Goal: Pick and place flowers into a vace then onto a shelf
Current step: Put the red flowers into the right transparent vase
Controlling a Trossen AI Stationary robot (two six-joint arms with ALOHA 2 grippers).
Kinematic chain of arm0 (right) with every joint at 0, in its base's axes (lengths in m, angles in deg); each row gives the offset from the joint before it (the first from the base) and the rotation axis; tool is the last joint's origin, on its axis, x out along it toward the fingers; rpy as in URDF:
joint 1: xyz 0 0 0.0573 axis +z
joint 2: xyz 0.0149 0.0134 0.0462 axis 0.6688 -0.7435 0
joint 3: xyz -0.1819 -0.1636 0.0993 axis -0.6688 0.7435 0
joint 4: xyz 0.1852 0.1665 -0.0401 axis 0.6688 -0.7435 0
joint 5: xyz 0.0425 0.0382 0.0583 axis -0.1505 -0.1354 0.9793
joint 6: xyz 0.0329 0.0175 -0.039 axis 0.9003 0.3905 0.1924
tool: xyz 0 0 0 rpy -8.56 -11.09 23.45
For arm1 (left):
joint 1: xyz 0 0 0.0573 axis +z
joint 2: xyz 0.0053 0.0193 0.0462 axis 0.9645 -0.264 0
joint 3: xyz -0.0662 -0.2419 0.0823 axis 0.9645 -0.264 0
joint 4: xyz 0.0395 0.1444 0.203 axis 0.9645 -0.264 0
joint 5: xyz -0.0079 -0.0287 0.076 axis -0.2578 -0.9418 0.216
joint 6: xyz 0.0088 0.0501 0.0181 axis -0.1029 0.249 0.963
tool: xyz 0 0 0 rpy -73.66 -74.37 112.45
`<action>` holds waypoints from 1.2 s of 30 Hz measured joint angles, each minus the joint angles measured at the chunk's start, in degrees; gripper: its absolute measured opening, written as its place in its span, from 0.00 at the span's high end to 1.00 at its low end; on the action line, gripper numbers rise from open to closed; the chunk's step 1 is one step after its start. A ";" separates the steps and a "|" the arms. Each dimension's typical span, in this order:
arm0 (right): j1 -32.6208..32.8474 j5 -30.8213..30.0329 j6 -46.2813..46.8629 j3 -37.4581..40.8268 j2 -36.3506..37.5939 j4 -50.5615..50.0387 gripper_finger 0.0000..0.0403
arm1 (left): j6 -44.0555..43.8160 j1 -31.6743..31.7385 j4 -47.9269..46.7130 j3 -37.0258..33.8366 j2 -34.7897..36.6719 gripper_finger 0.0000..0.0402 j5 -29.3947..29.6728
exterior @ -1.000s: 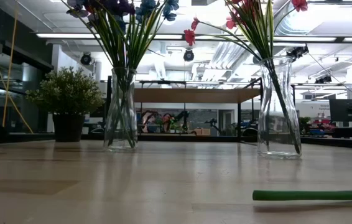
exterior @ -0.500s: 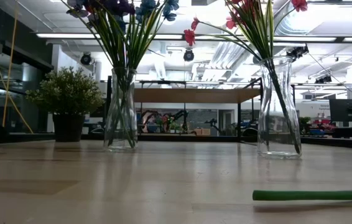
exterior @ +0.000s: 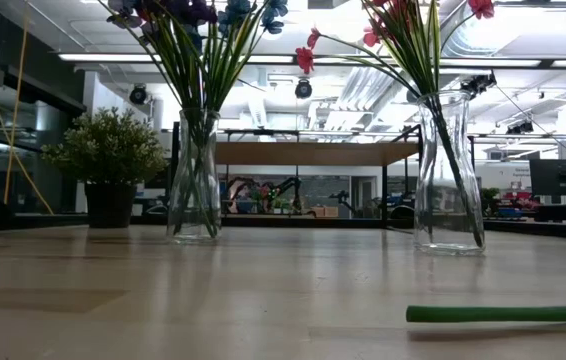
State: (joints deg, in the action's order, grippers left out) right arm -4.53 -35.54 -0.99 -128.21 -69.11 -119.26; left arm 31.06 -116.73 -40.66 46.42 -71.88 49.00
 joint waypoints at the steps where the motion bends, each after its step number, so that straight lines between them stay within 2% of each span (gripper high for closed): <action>1: -0.45 -0.89 -1.49 -0.06 0.00 0.30 1.00 | -0.20 0.00 -0.02 0.00 0.28 0.33 -0.02; 7: -2.48 -5.70 -12.08 -0.06 -0.12 4.70 1.00 | -1.50 0.00 -0.41 0.00 1.73 0.33 -2.87; 14: -3.15 -6.37 -28.55 -0.04 -3.15 11.74 1.00 | -3.59 0.02 -2.61 0.02 3.63 0.33 -3.81; 29: -3.36 -4.38 -59.64 -0.03 -8.31 24.86 1.00 | -22.14 0.04 -15.48 0.02 3.89 0.33 -5.62; 36: -3.75 -3.76 -63.11 -0.03 -8.66 25.48 1.00 | -24.83 0.04 -17.40 0.02 3.89 0.33 -5.69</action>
State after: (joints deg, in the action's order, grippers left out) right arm -8.28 -39.30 -64.10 -128.25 -77.77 -93.78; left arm 6.22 -116.69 -58.06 46.44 -67.99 43.32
